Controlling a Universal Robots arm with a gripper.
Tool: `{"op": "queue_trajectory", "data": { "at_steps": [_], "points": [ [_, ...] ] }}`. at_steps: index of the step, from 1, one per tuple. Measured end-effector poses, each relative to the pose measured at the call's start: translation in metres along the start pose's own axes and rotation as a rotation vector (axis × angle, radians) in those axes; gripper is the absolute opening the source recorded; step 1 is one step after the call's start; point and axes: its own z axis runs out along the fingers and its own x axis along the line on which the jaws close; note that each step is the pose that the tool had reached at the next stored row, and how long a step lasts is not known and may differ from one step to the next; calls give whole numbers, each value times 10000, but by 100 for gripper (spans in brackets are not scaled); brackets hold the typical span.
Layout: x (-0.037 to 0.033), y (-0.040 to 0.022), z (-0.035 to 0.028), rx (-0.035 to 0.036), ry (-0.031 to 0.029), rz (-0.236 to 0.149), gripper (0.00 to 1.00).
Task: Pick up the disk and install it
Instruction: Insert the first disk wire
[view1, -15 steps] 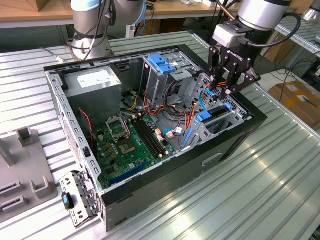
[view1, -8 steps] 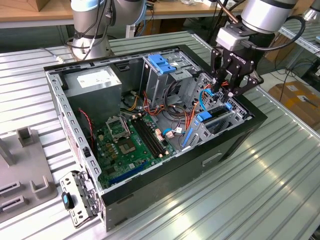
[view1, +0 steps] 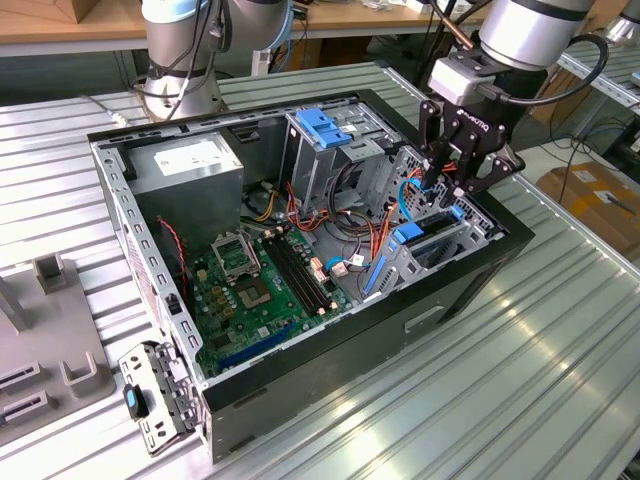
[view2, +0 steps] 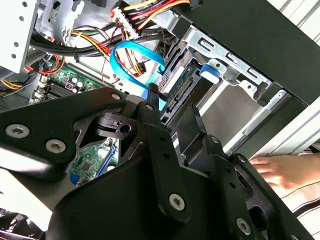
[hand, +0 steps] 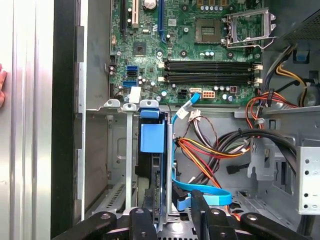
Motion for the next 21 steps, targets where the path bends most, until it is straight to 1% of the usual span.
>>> {"op": "queue_trajectory", "data": {
  "at_steps": [3, 11, 13, 14, 21],
  "points": [
    [0, 0, 24, 0, 18, 1, 42],
    [0, 0, 26, 0, 21, 1, 42],
    [0, 0, 26, 0, 22, 1, 28],
    [0, 0, 25, 0, 22, 1, 16],
    [0, 2, 26, 0, 23, -9, 16]
  ]
}}
